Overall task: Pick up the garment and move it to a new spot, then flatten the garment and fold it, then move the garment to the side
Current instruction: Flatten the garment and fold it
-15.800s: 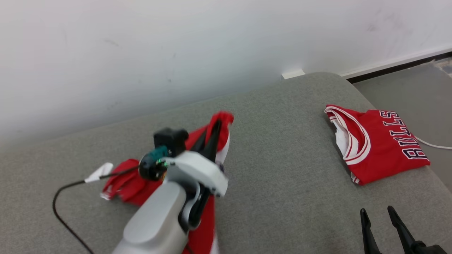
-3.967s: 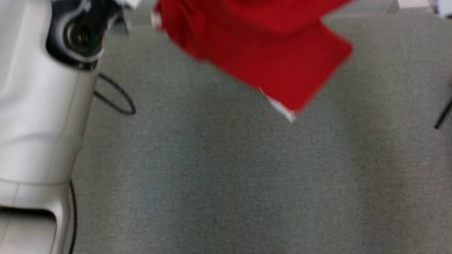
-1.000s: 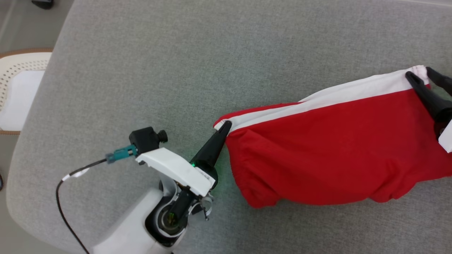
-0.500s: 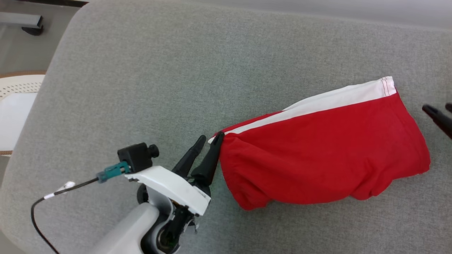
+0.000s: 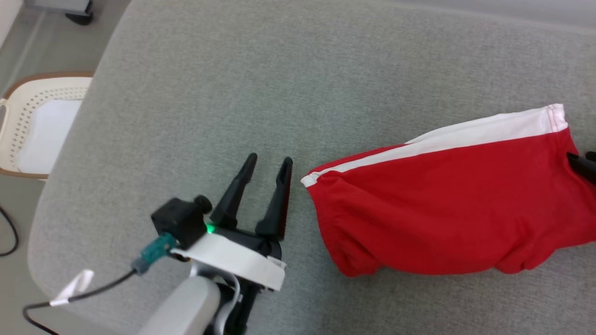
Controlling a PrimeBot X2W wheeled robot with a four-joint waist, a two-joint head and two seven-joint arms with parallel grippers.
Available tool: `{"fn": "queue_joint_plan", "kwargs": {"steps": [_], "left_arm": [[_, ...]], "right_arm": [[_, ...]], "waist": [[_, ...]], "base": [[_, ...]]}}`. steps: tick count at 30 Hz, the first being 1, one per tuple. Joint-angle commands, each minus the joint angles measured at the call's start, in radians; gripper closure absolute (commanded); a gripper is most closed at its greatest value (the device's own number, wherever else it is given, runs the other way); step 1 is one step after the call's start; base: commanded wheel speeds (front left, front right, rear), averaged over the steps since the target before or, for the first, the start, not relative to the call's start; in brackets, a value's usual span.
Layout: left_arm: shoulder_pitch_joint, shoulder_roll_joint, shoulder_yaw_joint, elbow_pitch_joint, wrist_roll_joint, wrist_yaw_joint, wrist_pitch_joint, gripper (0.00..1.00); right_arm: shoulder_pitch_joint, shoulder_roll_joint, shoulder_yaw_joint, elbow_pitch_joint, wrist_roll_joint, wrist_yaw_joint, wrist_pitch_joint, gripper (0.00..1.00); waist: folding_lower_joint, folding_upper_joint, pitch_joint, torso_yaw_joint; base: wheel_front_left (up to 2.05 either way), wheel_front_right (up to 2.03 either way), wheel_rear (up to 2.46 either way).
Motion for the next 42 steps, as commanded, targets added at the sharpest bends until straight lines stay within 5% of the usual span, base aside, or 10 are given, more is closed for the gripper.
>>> {"fn": "queue_joint_plan", "kwargs": {"steps": [1, 4, 6, 7, 15, 25, 35, 42], "left_arm": [[0.033, -0.021, 0.020, -0.001, 0.052, -0.015, 0.000, 0.00], [0.085, -0.067, 0.053, 0.015, 0.125, -0.050, 0.000, 0.00], [0.115, -0.100, 0.074, 0.030, 0.150, -0.075, 0.000, 0.00], [0.129, -0.112, 0.084, 0.036, 0.166, -0.086, 0.000, 0.00], [0.221, -0.151, 0.146, 0.087, 0.260, -0.155, -0.001, 0.00], [0.327, -0.169, 0.215, 0.108, 0.329, -0.212, 0.000, 0.00], [0.360, -0.174, 0.244, 0.130, 0.376, -0.240, -0.001, 0.00], [0.373, -0.177, 0.259, 0.136, 0.374, -0.248, -0.001, 0.00]], "right_arm": [[0.024, 0.044, 0.027, 0.019, -0.016, -0.003, 0.040, 0.00], [0.028, 0.077, 0.032, 0.018, -0.037, -0.001, 0.084, 0.01], [0.034, 0.095, 0.023, 0.023, -0.050, 0.000, 0.104, 0.94], [0.039, 0.100, 0.016, 0.027, -0.056, 0.000, 0.111, 1.00], [0.090, 0.131, -0.107, 0.035, -0.051, -0.003, 0.078, 1.00], [0.324, 0.137, -0.337, -0.099, 0.044, -0.003, 0.002, 1.00], [0.439, 0.201, -0.479, -0.088, -0.021, -0.003, -0.076, 1.00], [0.434, 0.238, -0.508, -0.156, -0.065, -0.003, -0.030, 1.00]], "waist": [[0.0001, 0.0000, 0.005, 0.019], [0.0001, 0.0000, 0.003, 0.034], [0.0001, 0.0000, -0.004, 0.039], [0.0001, 0.0000, -0.009, 0.039], [0.0001, 0.0000, -0.073, -0.023], [0.0001, 0.0000, -0.176, -0.134], [0.0001, 0.0000, -0.192, -0.150], [0.0001, 0.0000, -0.203, -0.150]], "base": [[0.00, 0.00, 0.00], [0.00, 0.00, 0.00], [0.00, 0.00, 0.00], [0.00, 0.00, 0.00], [0.00, 0.00, 0.00], [0.00, 0.00, 0.00], [0.00, 0.00, 0.00], [0.00, 0.00, 0.00]]}}
